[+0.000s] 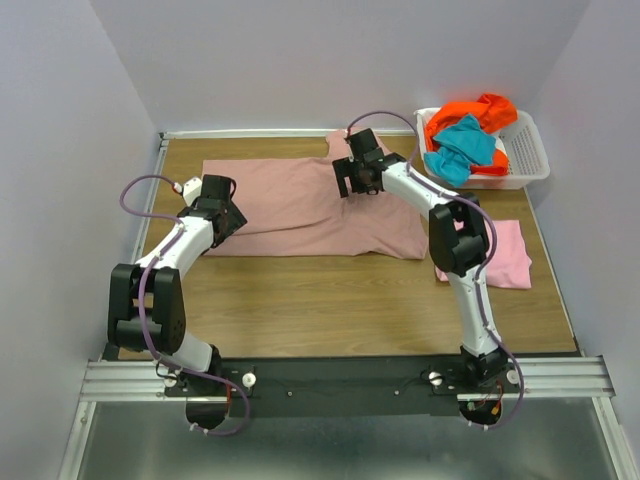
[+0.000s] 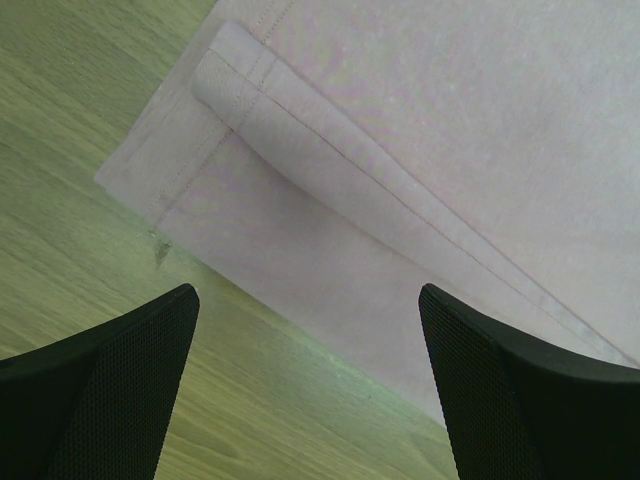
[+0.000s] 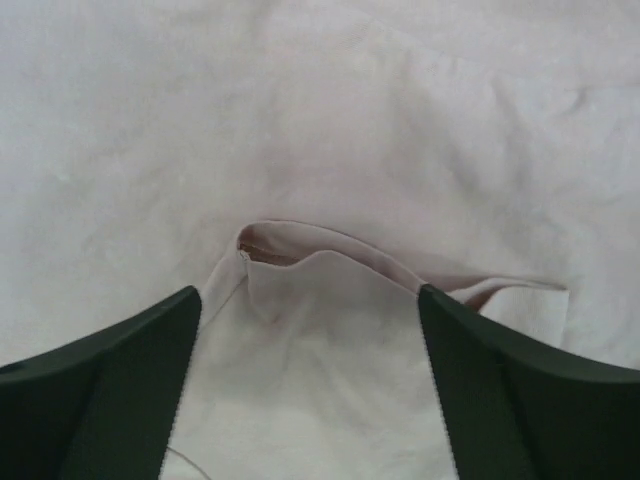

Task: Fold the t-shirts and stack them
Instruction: Fold the tshirt

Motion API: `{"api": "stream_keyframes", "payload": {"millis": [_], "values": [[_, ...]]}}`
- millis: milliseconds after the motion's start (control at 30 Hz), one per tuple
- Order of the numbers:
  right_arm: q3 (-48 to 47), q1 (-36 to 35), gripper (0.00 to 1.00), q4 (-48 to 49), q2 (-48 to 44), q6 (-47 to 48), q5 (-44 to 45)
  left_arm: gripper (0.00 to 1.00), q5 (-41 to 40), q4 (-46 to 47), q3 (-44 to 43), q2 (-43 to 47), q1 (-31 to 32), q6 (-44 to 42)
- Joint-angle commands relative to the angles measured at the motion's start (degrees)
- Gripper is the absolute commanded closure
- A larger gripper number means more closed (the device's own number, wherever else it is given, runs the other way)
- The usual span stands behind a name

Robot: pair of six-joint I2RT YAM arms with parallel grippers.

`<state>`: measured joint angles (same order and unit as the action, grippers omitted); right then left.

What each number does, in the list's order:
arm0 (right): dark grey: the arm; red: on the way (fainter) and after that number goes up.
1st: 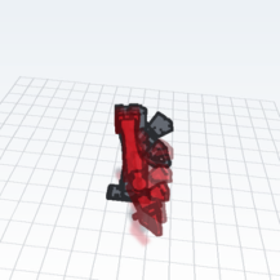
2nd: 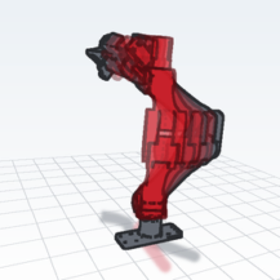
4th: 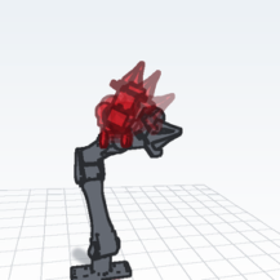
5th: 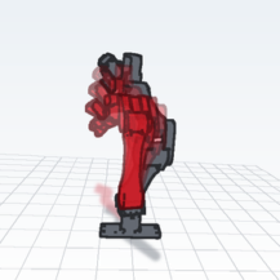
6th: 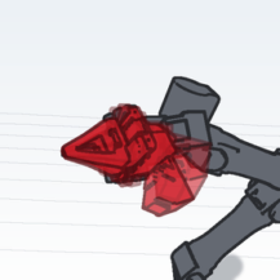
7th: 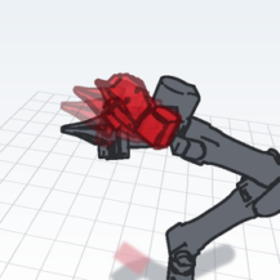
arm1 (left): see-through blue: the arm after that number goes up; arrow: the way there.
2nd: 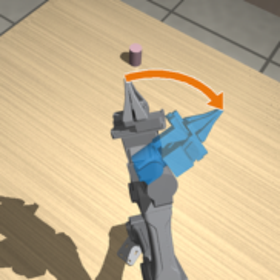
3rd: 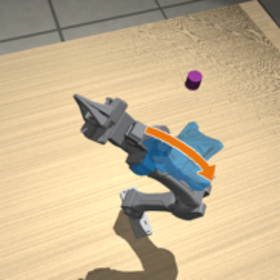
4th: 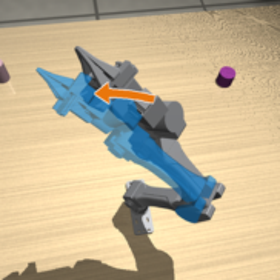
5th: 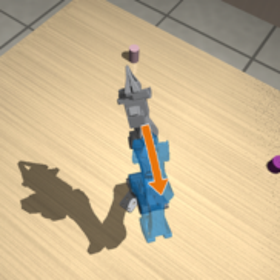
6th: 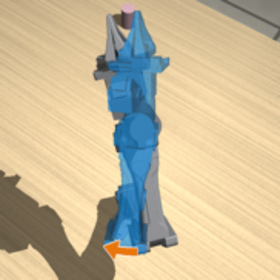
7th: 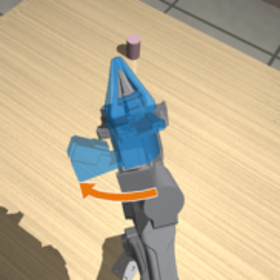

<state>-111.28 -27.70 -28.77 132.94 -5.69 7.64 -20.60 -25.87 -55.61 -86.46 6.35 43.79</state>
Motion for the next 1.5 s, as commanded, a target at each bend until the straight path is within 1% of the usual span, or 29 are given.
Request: {"api": "stream_keyframes", "payload": {"millis": [0,33,100,133,167,200,233,300,333,467,600,700,933,1133,1267,1467], "values": [[0.2,-0.3,0.00,-0.6,-4.7,-4.5,4.0,0.01,-0.9,0.8,-1.6,-0.6,-0.1,-0.7],[1.3,-0.2,0.00,-0.6,-6.3,-5.4,4.0,0.01,-0.8,0.8,-1.6,-0.8,-0.1,-0.7],[6.8,-0.3,0.00,-0.6,-9.6,-8.7,4.3,0.01,-1.3,1.0,-1.9,-1.3,-0.1,-0.6],[9.5,-0.3,0.00,-0.6,-13.3,-10.7,4.2,0.01,-1.5,1.2,-2.2,-2.0,-0.1,-0.5],[11.9,-0.3,0.00,-0.5,-14.9,-11.7,4.1,0.01,-1.7,1.4,-2.3,-2.3,-0.1,-0.4],[17.3,-0.2,0.00,-0.5,-16.6,-12.5,3.7,0.01,-1.7,1.8,-2.3,-2.7,-0.2,-0.5],[19.9,-0.2,0.00,0.0,-19.4,-13.8,2.2,0.01,-1.6,2.3,-2.7,-4.0,-0.2,-0.6],[25.0,-0.3,0.00,0.5,-21.7,-15.3,0.9,0.01,-1.7,2.3,-3.3,-5.6,-0.2,-0.5],[29.5,-0.3,0.00,0.7,-22.6,-15.7,-0.2,0.01,-1.8,2.7,-3.5,-6.4,-0.2,-0.2],[39.4,-0.3,0.00,3.1,-27.3,-17.7,-1.3,0.01,-0.9,4.3,-5.0,-10.3,-0.4,0.7],[46.0,-0.3,0.00,3.5,-31.9,-18.6,-0.8,0.01,-1.2,4.9,-7.2,-14.0,-0.5,1.6],[50.4,-0.3,0.00,4.4,-33.0,-19.2,-2.2,0.01,-1.5,5.1,-9.2,-16.3,-0.8,2.0],[57.7,-0.3,0.00,5.7,-34.8,-19.5,-2.2,0.01,-1.5,4.1,-13.7,-21.9,-1.3,2.4],[60.7,-0.3,0.00,6.0,-36.3,-19.4,-1.5,0.01,-3.0,3.1,-17.2,-25.5,-2.0,3.0],[61.7,-0.3,0.00,6.3,-36.9,-19.4,-1.1,0.01,-4.0,1.7,-20.9,-27.8,-2.7,3.4],[62.4,-0.3,0.00,6.5,-36.3,-19.1,-0.8,0.01,-3.6,-0.6,-29.6,-30.9,-2.7,3.5]]}}
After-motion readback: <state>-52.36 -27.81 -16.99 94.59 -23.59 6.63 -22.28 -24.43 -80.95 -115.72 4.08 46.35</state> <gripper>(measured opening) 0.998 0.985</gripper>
